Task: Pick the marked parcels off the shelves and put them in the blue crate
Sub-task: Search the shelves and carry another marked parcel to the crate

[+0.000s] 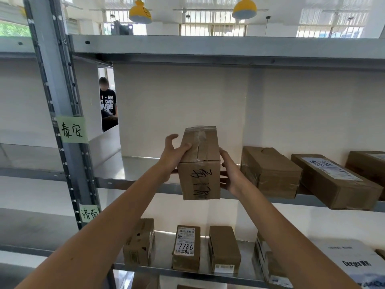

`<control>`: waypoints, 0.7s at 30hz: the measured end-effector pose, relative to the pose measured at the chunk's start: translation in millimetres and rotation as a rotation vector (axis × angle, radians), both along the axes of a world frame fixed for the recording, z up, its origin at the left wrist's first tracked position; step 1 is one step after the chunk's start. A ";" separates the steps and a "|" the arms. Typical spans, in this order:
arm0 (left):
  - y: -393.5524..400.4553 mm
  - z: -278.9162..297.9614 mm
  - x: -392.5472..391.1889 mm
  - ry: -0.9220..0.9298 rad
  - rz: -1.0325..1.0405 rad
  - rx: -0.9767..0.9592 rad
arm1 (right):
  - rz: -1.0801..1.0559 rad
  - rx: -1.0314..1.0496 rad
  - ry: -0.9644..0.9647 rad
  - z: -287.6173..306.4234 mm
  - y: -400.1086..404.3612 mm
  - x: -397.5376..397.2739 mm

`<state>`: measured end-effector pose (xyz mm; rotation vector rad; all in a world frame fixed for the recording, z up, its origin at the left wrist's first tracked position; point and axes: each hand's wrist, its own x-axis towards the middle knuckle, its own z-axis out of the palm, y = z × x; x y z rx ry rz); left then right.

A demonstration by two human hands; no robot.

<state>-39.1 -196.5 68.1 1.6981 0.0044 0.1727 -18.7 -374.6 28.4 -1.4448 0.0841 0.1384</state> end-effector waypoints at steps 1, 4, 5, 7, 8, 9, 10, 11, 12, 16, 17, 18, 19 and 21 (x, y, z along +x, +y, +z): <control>1.7 1.4 2.1 -0.069 0.019 0.047 | -0.028 0.003 -0.008 1.8 0.1 -0.4; 2.9 3.2 5.9 -0.131 0.063 0.109 | -0.139 -0.013 -0.105 1.7 2.0 -0.8; 3.0 2.4 7.0 -0.110 0.082 0.088 | -0.171 -0.003 -0.138 0.7 1.0 -0.8; 2.2 1.6 4.7 -0.089 0.128 0.049 | -0.218 0.018 -0.183 -2.2 -5.4 1.8; 1.7 0.4 4.3 -0.076 0.139 0.051 | -0.232 0.026 -0.206 -2.6 -8.5 2.5; 1.3 -0.8 3.6 -0.043 0.131 0.061 | -0.245 0.042 -0.226 -2.2 -11.1 2.8; 0.0 -1.2 1.0 -0.001 0.101 0.067 | -0.256 0.059 -0.244 -1.4 -13.1 3.5; -1.1 -2.8 -2.3 0.038 0.048 0.057 | -0.262 0.074 -0.262 0.0 -14.5 3.8; -2.4 -5.0 -5.4 0.074 -0.014 0.025 | -0.259 0.083 -0.275 1.9 -15.4 3.9; -5.1 -11.7 -8.0 0.146 -0.154 -0.151 | -0.248 0.056 -0.329 5.1 -17.3 4.8; -6.3 -12.3 -7.9 0.160 -0.183 -0.184 | -0.255 0.043 -0.342 4.4 -18.3 5.6; -7.8 -12.6 -8.3 0.175 -0.209 -0.209 | -0.259 0.029 -0.353 3.9 -19.1 5.9; -8.0 -14.7 -7.6 0.190 -0.215 -0.218 | -0.266 0.021 -0.357 2.9 -19.7 6.9; -10.5 -19.2 -8.3 0.199 -0.197 -0.260 | -0.271 0.029 -0.335 1.3 -19.3 8.4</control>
